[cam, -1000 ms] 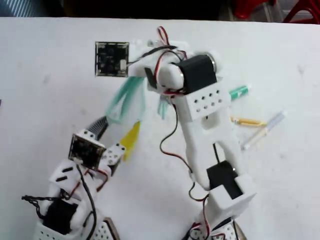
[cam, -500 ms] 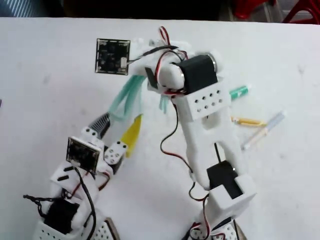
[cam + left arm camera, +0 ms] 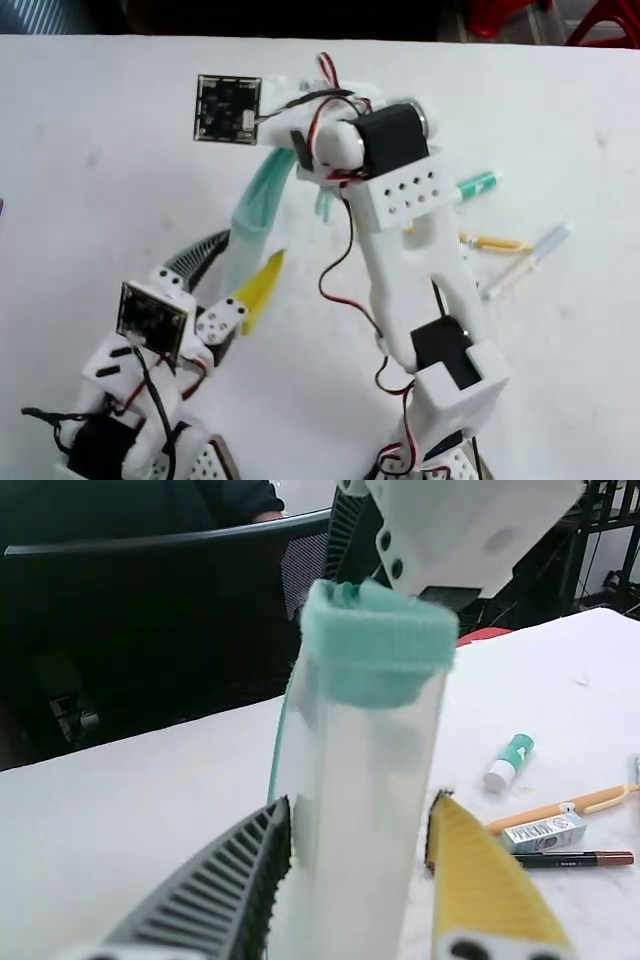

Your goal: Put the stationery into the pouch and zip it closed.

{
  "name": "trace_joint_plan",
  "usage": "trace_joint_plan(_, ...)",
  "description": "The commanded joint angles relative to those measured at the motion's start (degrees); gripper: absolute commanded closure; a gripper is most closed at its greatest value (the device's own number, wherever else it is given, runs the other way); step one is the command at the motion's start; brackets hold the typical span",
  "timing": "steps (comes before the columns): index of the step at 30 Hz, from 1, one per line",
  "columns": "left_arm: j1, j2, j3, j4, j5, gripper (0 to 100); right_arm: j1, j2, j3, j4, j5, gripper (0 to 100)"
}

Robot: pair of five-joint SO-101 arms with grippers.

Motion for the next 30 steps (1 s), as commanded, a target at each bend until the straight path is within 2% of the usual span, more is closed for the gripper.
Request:
trace_joint_plan(1,-1.19,-0.13,2.29,-5.19,-0.62,76,-1.54,-0.48,-0.79,0.57,-0.26,98.1)
trace_joint_plan(4,-3.12,-0.13,1.49,-4.13,-0.53,76,-1.19,-0.48,-0.97,0.31,-0.26,98.1)
trace_joint_plan(11,-10.33,-0.13,-6.68,4.75,-0.53,76,2.86,-0.48,-1.05,-1.36,-0.26,98.1)
trace_joint_plan(24,-11.74,-0.13,-6.51,3.34,-0.62,76,3.47,-0.92,-1.05,-1.36,-0.26,98.1)
trace_joint_plan(27,-15.25,-0.13,-6.77,1.41,-0.62,76,4.62,-1.27,-1.05,-0.92,-0.09,98.1)
trace_joint_plan(30,-22.20,-0.13,-6.68,-2.73,-1.23,76,5.67,-2.77,-0.97,0.92,2.55,98.1)
